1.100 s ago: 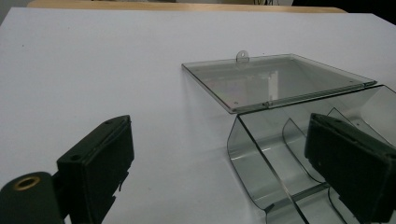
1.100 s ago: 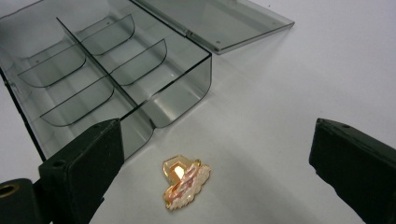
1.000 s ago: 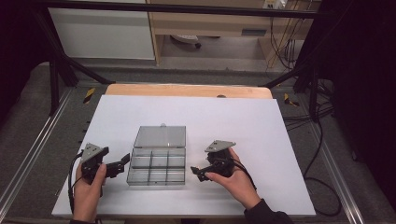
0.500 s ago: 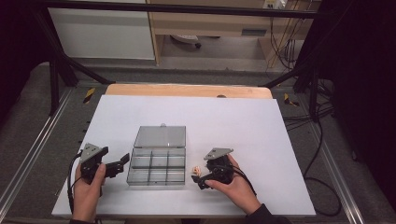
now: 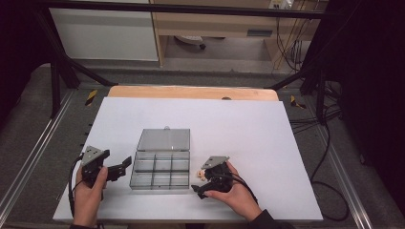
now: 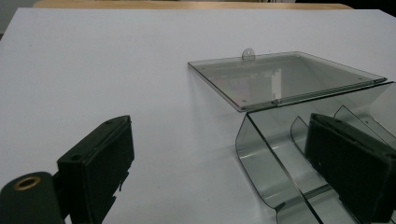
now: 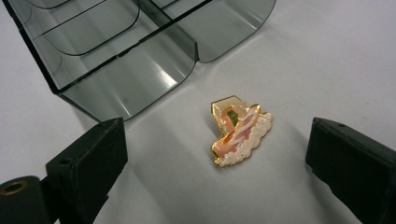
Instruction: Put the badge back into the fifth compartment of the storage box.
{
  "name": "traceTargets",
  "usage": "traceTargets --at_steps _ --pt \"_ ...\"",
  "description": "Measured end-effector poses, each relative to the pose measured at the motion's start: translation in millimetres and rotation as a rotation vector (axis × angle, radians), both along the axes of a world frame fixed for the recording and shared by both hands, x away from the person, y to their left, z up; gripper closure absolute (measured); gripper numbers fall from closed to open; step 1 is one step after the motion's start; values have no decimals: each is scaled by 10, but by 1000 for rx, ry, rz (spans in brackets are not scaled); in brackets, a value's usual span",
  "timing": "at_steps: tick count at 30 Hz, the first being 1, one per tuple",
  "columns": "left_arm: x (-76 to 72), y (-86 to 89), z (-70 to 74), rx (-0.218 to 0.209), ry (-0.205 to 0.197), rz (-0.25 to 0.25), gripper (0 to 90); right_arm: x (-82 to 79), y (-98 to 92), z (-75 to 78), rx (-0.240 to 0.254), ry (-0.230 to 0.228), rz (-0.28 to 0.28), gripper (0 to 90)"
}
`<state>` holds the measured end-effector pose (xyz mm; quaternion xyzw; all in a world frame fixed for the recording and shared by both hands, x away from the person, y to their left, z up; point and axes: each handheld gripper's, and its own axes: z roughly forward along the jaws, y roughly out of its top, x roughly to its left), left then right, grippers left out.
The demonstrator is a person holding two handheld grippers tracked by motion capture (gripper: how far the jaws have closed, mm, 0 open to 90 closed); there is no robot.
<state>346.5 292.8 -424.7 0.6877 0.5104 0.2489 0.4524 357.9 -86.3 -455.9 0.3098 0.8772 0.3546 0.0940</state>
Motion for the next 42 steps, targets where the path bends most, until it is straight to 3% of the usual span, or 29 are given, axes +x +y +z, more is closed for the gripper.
traceTargets --at_steps 7,26,35,42 --pt "1 7 0 -3 -2 0 85 2 3 -3 -12 -35 1 145" --pt "-1 6 3 2 -5 -3 87 47 27 2 21 -93 -34 585" --pt "-2 8 5 0 -8 -5 87 46 -5 13 21 -87 -31 600" --pt "-2 7 5 0 -8 -5 87 28 -62 54 45 -73 -33 672"
